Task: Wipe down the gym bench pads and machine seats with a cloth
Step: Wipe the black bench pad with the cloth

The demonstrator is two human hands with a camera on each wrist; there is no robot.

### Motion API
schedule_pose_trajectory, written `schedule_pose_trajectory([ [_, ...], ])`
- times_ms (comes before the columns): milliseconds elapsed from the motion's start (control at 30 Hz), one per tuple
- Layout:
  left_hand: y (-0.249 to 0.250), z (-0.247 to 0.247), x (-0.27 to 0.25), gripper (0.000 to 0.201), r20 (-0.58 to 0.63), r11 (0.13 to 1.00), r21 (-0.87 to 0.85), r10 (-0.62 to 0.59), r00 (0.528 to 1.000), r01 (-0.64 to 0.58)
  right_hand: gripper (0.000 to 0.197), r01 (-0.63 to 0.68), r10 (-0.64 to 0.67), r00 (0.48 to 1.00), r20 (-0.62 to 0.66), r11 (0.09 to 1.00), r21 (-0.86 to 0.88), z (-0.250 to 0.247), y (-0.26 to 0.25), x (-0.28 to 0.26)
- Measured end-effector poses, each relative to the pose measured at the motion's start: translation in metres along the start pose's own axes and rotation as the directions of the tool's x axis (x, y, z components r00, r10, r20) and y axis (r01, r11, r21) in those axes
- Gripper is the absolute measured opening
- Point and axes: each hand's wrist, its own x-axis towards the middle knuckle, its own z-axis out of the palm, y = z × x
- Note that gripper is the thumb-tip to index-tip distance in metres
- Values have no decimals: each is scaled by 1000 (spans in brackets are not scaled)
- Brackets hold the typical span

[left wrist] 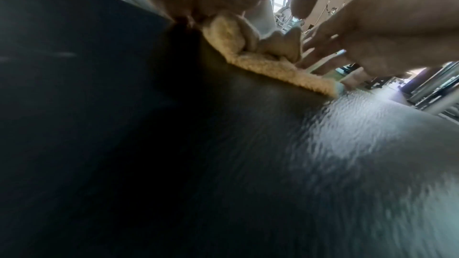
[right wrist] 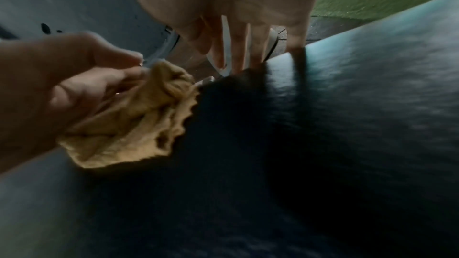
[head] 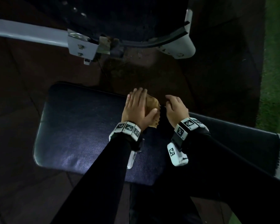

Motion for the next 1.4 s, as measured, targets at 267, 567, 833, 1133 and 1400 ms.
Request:
schedule_pose_trajectory([
  [267,-50,4,-93,59,-43,982,72,-173,984,176,50,210,-160,936,313,968,-134,30,-59,6],
  [567,-44,18,-102,59,-36,955,96,-279,959,282,44,168,-88,946,311,956,-239,-6,2,3],
  [833,-42,23,-100,61,-32,940,147,-306,951,308,47,148,-59,955,291,944,-295,9,-16,7],
  [1133,-34,15,-97,64,-10,932,100,-348,937,347,40,134,-29,952,305,935,-329,-36,26,1],
  [1400,-5,-30,-80,62,223,850,-112,-483,847,515,30,-33,153,915,374,950,-309,-109,-2,-35],
])
